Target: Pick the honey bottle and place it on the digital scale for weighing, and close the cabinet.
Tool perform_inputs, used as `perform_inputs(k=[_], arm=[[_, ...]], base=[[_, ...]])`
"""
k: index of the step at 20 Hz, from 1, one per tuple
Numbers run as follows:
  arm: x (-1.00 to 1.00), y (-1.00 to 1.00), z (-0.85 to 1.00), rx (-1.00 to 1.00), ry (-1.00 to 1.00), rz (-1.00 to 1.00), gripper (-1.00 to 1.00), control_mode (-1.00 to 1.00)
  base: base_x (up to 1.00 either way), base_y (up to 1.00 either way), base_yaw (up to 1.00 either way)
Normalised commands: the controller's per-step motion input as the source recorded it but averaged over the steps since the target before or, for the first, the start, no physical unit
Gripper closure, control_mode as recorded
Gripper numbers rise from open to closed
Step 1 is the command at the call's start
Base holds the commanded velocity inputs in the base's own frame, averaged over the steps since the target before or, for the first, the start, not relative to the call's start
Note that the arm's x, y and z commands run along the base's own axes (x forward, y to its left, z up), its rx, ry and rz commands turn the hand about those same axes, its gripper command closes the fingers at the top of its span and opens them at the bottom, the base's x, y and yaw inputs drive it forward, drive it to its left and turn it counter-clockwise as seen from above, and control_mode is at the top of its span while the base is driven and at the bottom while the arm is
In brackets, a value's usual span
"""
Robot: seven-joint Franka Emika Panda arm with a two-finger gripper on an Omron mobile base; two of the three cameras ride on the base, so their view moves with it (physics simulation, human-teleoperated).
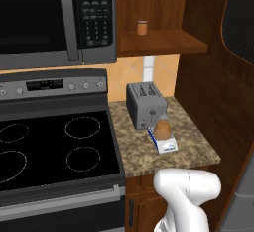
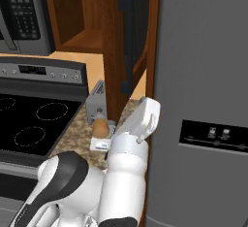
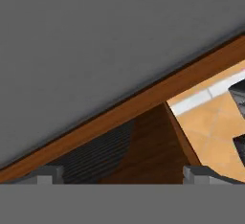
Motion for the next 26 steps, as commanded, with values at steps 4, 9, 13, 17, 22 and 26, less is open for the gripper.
perform_inputs(k=[4,9,13,17,22,26], arm=[[0.23,0.00,0.10,0.09,-0.26,0.19,-1.00,-1.00],[0.47,0.09,0.09,0.07,-0.23,0.20,-1.00,-1.00],[0.23,0.46,0.23,0.05,-0.26,0.21,-1.00,-1.00],[0.21,0.96,0.29,0.00,-0.28,0.20,-1.00,-1.00],[0.37,1.00,0.27,0.00,-0.23,0.14,-1.00,-1.00],[0.94,0.75,0.03,0.00,-0.03,0.01,-1.00,-1.00]], base=[[0.00,0.00,0.00],[0.00,0.00,0.00],[0.00,0.00,0.00],[0.00,0.00,0.00],[0.00,0.00,0.00],[0.00,0.00,0.00]])
